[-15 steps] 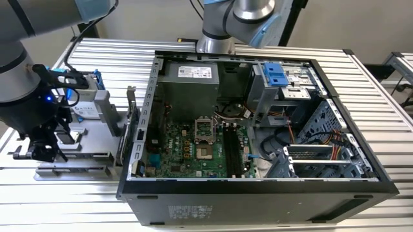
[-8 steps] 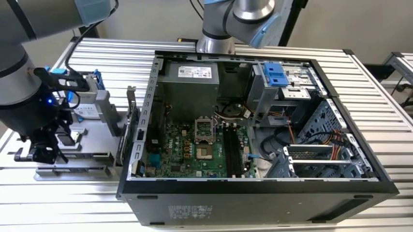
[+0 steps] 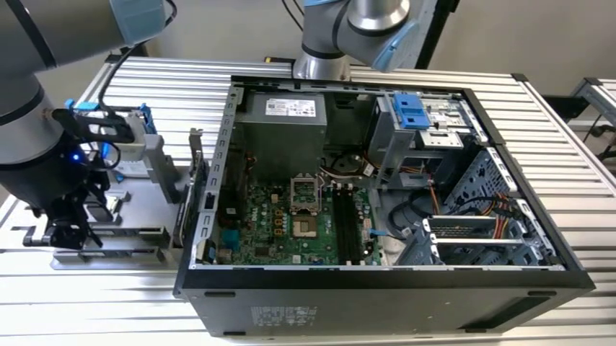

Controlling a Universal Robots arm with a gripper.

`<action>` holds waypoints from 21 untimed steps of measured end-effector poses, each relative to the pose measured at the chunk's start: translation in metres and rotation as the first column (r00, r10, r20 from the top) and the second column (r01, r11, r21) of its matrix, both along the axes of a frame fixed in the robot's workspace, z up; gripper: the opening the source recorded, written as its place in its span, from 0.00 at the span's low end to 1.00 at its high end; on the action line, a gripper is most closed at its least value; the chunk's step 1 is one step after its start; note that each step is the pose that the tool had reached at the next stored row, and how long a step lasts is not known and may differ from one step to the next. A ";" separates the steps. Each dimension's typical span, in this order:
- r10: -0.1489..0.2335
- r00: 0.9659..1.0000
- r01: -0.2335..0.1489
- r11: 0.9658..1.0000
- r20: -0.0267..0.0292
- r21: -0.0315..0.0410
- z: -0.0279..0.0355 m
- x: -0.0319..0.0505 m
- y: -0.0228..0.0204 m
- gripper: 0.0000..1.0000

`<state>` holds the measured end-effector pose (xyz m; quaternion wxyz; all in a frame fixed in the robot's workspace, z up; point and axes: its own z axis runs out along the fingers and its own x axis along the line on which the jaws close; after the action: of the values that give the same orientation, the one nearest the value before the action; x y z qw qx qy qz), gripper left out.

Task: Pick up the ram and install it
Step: 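Pick up the ram and move it above insertion slot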

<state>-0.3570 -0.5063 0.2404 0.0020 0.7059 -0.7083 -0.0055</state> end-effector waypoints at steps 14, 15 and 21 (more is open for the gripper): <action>-0.003 1.000 0.003 1.000 0.000 0.000 -0.0095 0.0000 -0.0084 1.00; -0.003 1.000 0.003 1.000 0.000 0.000 -0.0104 0.0000 -0.0088 1.00; -0.003 1.000 0.003 1.000 0.000 0.000 -0.0166 0.0000 -0.0093 1.00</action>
<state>-0.3570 -0.5156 0.2238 0.0022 0.7049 -0.7093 -0.0055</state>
